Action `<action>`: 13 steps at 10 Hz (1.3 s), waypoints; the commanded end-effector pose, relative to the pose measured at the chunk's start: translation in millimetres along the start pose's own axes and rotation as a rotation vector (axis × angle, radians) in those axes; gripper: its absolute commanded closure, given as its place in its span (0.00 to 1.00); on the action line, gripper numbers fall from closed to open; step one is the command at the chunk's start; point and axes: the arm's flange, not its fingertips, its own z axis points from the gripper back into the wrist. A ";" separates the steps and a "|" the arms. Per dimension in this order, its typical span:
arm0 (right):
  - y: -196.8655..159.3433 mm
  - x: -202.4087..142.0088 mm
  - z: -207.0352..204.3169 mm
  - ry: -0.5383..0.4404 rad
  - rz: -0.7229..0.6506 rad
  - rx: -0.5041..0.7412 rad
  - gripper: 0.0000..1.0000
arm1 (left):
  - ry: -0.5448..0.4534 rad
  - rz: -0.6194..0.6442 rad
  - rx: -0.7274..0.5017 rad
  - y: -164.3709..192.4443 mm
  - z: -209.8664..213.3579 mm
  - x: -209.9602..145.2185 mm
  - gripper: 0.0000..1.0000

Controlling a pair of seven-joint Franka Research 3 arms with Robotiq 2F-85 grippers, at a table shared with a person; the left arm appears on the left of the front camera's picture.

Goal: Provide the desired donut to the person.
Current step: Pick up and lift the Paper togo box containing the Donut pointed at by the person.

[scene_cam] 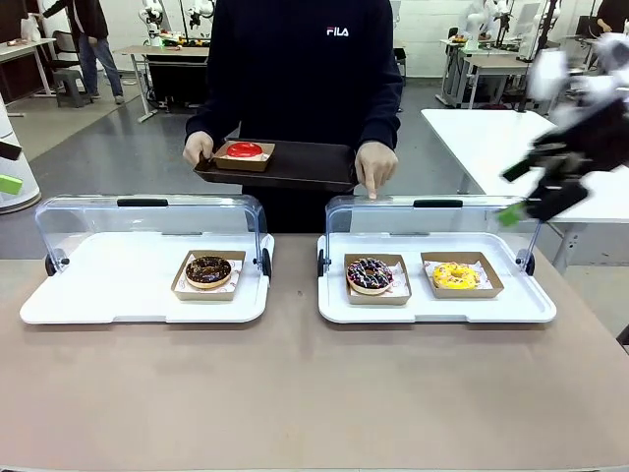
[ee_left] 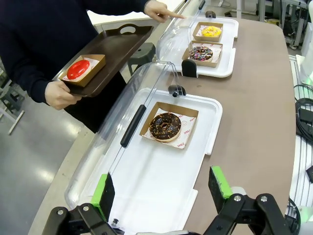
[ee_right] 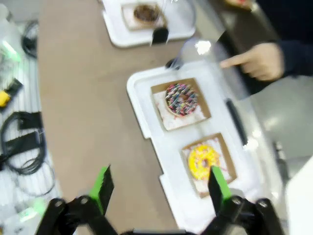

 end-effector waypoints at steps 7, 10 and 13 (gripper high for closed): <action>-24.8 43.6 -164.7 0.303 0.192 0.087 0.00 | -0.007 0.001 0.002 -0.3 0.9 -0.1 0.00; -25.4 37.1 -171.0 0.301 0.215 0.070 0.00 | -0.007 0.001 0.002 -0.3 0.9 -0.1 0.00; -28.7 29.0 -232.5 0.379 0.207 0.138 0.00 | -0.007 0.001 0.002 -0.3 0.9 -0.1 0.00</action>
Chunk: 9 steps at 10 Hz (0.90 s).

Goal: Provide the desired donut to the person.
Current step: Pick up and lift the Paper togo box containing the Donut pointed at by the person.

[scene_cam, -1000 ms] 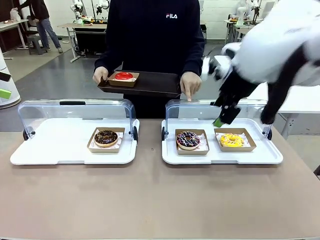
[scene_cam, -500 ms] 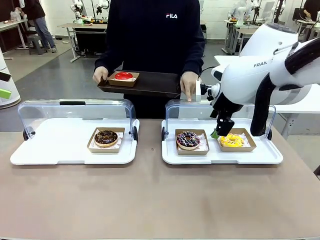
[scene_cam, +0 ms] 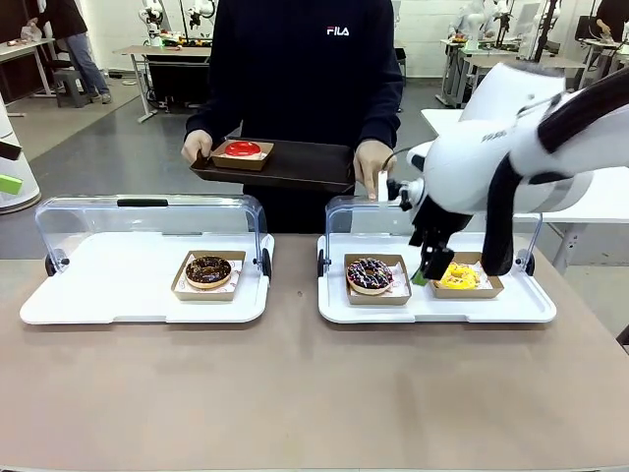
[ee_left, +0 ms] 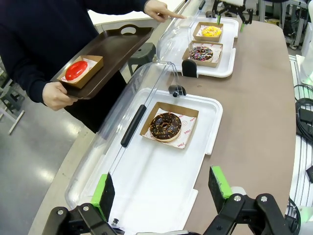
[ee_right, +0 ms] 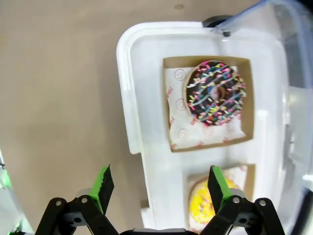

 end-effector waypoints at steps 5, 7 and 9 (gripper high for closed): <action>-35.5 7.4 -58.4 0.049 0.057 0.025 0.00 | -0.008 0.001 0.001 -0.3 0.6 -0.1 0.00; -37.6 1.9 -63.0 0.082 0.079 0.038 0.00 | -0.008 0.001 0.001 -0.3 0.6 -0.1 0.00; -42.8 2.1 -71.7 0.070 0.105 0.045 0.00 | -0.008 0.001 0.001 -0.3 0.6 -0.1 0.00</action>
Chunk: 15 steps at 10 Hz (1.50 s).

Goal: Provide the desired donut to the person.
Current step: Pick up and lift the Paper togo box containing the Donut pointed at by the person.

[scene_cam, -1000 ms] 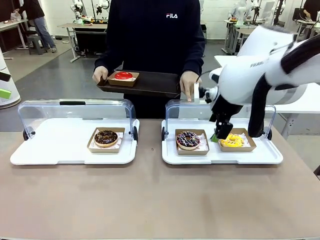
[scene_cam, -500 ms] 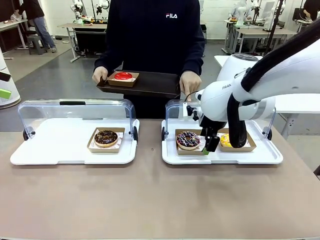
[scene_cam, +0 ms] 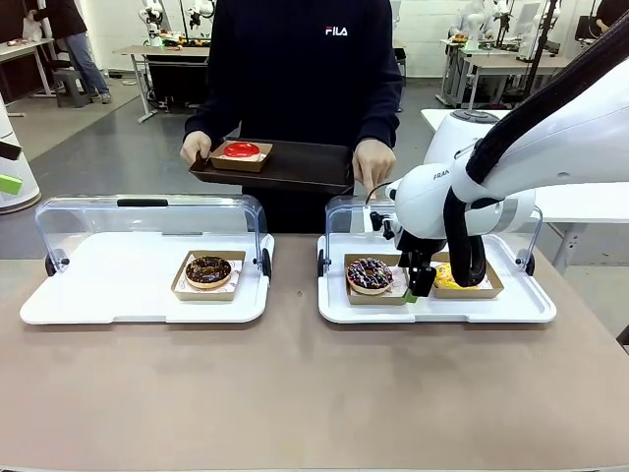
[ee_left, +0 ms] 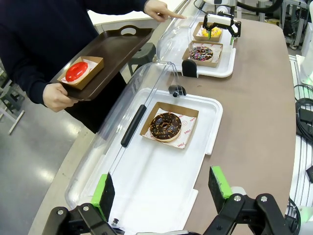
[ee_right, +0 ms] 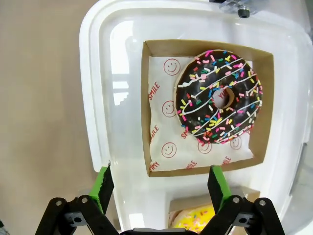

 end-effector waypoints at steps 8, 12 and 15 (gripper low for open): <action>-15.0 1.0 -20.4 -0.013 0.029 0.013 0.60 | -0.008 0.001 0.001 -0.3 0.6 -0.1 0.00; -18.5 2.5 -29.9 -0.006 0.046 0.023 0.84 | -0.008 0.001 0.001 -0.3 0.6 -0.1 0.00; -16.1 1.7 -26.7 0.007 0.042 0.039 1.00 | -0.008 0.001 0.001 -0.3 0.6 -0.1 0.00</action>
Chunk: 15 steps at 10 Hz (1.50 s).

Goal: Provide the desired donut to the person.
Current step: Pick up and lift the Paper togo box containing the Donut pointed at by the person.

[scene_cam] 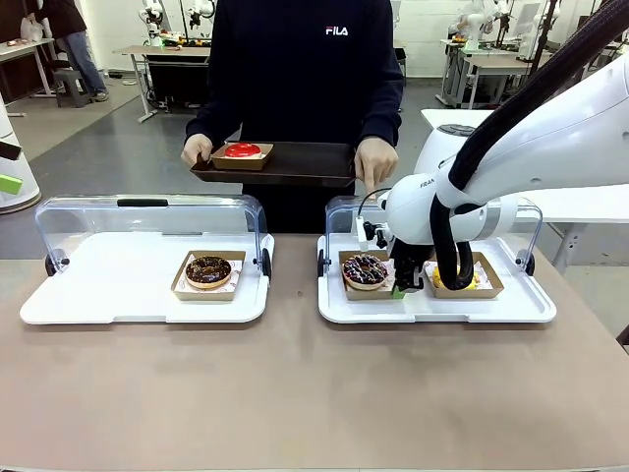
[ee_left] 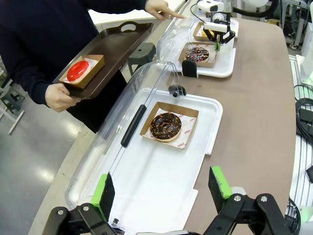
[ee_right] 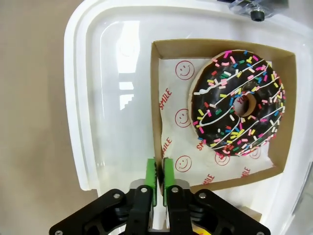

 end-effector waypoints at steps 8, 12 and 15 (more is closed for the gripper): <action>78.2 -21.0 76.0 0.044 0.027 -0.052 1.00 | -0.008 0.001 0.001 -0.3 0.6 -0.1 0.00; 160.1 -28.4 142.0 0.028 0.116 -0.190 1.00 | -0.008 0.001 0.001 -0.3 0.6 -0.1 0.00; 193.4 -41.0 210.3 -0.025 0.153 -0.255 1.00 | -0.008 0.001 0.001 -0.3 0.6 -0.1 0.00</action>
